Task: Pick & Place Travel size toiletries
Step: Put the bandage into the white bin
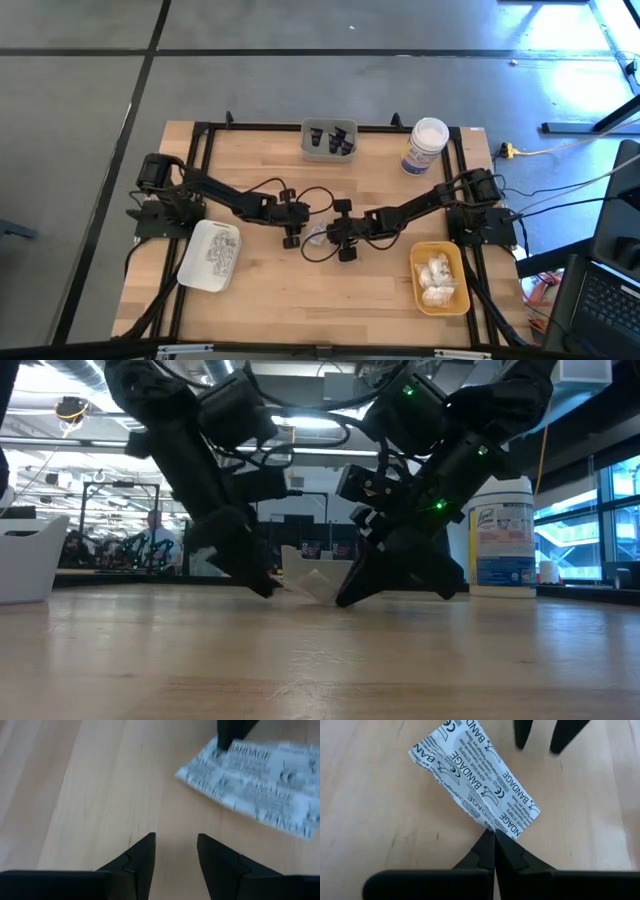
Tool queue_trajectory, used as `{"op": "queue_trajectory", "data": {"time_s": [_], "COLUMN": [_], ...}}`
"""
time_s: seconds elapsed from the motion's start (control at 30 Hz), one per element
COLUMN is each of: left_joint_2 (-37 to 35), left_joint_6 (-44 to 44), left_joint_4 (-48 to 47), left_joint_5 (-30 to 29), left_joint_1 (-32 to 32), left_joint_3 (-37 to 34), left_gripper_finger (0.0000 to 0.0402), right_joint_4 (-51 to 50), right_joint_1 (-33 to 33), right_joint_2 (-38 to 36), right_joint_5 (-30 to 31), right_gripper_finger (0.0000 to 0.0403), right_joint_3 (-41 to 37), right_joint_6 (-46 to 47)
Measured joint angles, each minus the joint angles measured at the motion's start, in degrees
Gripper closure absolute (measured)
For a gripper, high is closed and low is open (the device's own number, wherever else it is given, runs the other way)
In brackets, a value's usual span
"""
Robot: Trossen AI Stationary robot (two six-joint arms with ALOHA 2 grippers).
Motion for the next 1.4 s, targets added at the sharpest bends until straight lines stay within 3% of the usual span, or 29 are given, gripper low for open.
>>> {"op": "queue_trajectory", "data": {"time_s": [0.13, 0.3, 0.5, 0.7, 0.83, 1.4], "left_joint_2": [-4.5, -12.3, -18.7, -19.6, -19.6, -19.6], "left_joint_6": [0.1, 0.6, 3.7, 7.5, 10.1, 23.6], "left_joint_4": [-8.0, -14.7, -15.3, -15.1, -13.9, 3.1], "left_joint_5": [-0.2, -5.0, -13.8, -24.4, -27.7, -23.2], "left_joint_1": [-0.4, -4.6, -12.6, -19.5, -21.3, -21.6], "left_joint_3": [0.0, 0.0, 0.0, 0.0, 0.0, 0.0], "left_gripper_finger": [0.0258, 0.0258, 0.0258, 0.0258, 0.0258, 0.0258], "right_joint_4": [-0.2, -1.4, -3.2, -4.3, -4.5, -4.6], "right_joint_1": [0.6, 1.3, 2.3, 4.5, 6.2, 9.8], "right_joint_2": [-0.1, -1.4, -4.9, -9.3, -11.8, -16.8], "right_joint_5": [0.0, -0.5, -0.5, -2.9, -3.3, -3.0], "right_gripper_finger": [0.0401, 0.0401, 0.0402, 0.0402, 0.0402, 0.0403], "right_joint_3": [0.0, 0.0, 0.0, 0.0, 0.0, 0.0], "right_joint_6": [0.1, 0.7, 5.7, 9.4, 9.1, 9.0]}}
